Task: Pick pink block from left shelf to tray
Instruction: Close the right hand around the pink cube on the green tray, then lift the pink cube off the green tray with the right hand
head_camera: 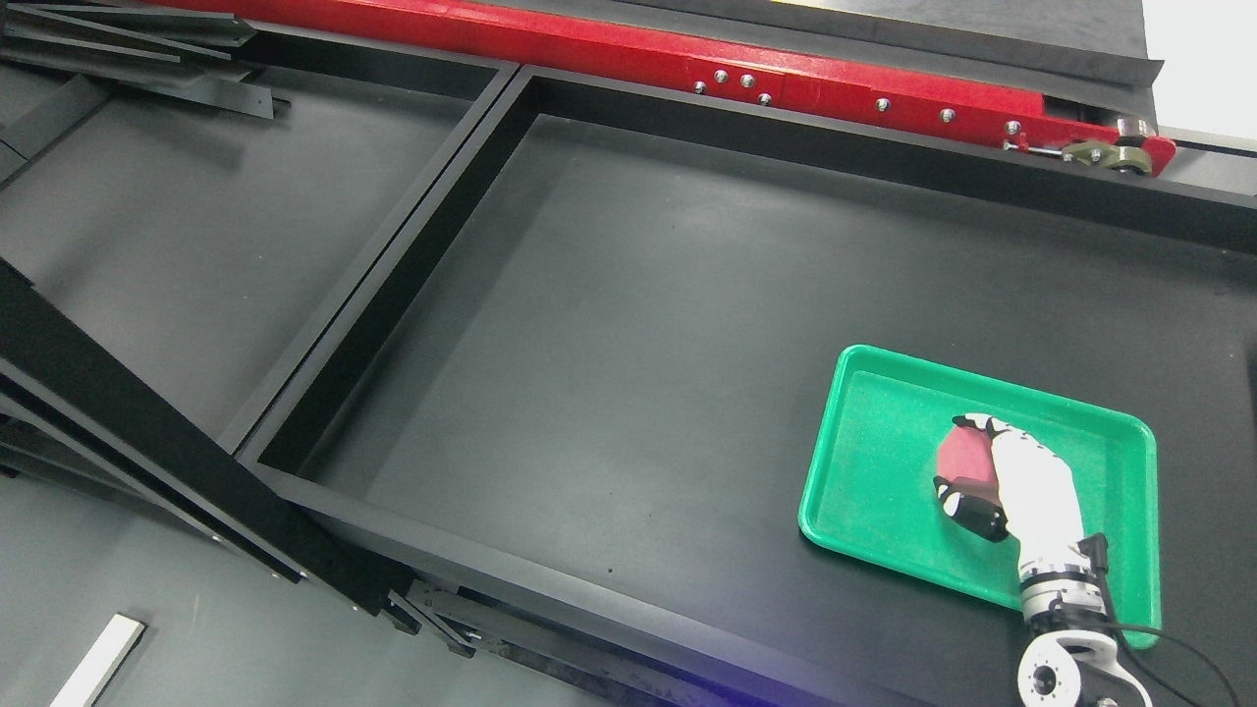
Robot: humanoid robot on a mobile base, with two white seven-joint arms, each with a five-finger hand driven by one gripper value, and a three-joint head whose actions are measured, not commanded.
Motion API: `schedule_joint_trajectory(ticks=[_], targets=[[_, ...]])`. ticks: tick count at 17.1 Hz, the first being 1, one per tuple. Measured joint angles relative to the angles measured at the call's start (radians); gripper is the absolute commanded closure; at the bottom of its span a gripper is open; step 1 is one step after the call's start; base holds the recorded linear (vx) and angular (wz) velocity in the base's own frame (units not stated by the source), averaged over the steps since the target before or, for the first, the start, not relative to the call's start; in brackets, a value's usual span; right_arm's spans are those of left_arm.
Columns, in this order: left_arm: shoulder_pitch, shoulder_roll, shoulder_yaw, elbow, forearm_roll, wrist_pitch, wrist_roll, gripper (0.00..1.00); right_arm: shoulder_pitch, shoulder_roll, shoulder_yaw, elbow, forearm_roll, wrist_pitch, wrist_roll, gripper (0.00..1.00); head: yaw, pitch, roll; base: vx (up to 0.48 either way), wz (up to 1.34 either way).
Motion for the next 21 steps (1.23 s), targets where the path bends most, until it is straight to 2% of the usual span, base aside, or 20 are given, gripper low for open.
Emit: schedule_joint_trajectory(ticks=[8, 16, 21], targets=[[0.000, 0.000, 0.000, 0.000, 0.000, 0.000, 0.000, 0.00, -0.003, 0.000, -0.001, 0.012, -0.002, -0.041, 0.021, 1.00, 0.0000, 0.000, 0.000, 0.000, 0.00], [0.000, 0.000, 0.000, 0.000, 0.000, 0.000, 0.000, 0.00, -0.023, 0.000, -0.031, -0.028, -0.010, -0.050, -0.127, 1.00, 0.0000, 0.000, 0.000, 0.000, 0.00], [0.000, 0.000, 0.000, 0.000, 0.000, 0.000, 0.000, 0.00, -0.043, 0.000, -0.065, -0.061, -0.014, -0.072, -0.141, 0.99, 0.0000, 0.000, 0.000, 0.000, 0.00]])
